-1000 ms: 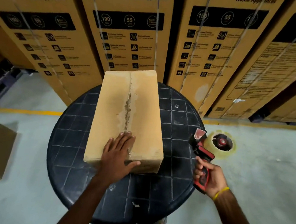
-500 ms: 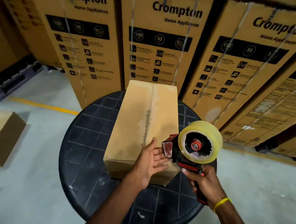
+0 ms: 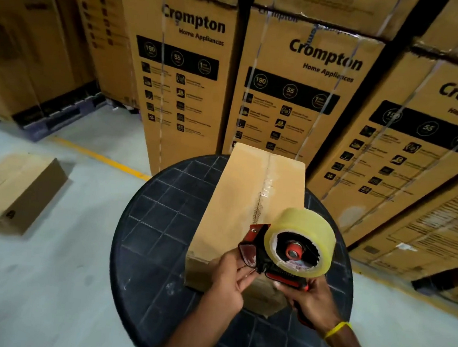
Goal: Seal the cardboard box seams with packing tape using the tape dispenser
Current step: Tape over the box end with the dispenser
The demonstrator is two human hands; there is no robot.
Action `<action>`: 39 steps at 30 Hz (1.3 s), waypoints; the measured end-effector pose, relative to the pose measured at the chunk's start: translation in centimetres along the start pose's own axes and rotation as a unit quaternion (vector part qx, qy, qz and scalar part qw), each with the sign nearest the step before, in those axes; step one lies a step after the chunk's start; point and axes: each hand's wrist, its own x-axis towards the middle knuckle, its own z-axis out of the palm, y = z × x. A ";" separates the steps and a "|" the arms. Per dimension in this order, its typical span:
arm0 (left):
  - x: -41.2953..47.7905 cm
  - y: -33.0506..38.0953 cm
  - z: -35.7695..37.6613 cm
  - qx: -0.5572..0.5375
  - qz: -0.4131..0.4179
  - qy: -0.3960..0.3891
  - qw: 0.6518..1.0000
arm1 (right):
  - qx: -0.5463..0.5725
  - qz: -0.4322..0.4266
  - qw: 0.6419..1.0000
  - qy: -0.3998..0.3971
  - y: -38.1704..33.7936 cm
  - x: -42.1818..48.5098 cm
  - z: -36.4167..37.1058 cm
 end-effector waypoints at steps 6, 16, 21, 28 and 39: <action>0.6 1.4 -2.0 0.058 0.138 0.079 0.985 | -0.120 -0.103 0.985 -0.063 -2.6 1.7 1.4; 4.3 6.9 -11.6 0.082 0.258 0.200 0.942 | -0.268 -0.094 0.951 -0.120 -0.8 3.3 -1.6; 5.2 6.1 -12.1 0.102 0.296 0.219 0.924 | -0.298 -0.063 0.946 -0.115 0.4 3.7 -1.6; 7.0 5.1 -12.7 0.105 0.293 0.231 0.922 | -0.353 -0.010 0.927 -0.129 3.2 5.0 -2.1; 8.8 3.1 -12.0 0.114 0.252 0.219 0.936 | -0.395 0.009 0.909 -0.133 4.5 5.7 -1.9</action>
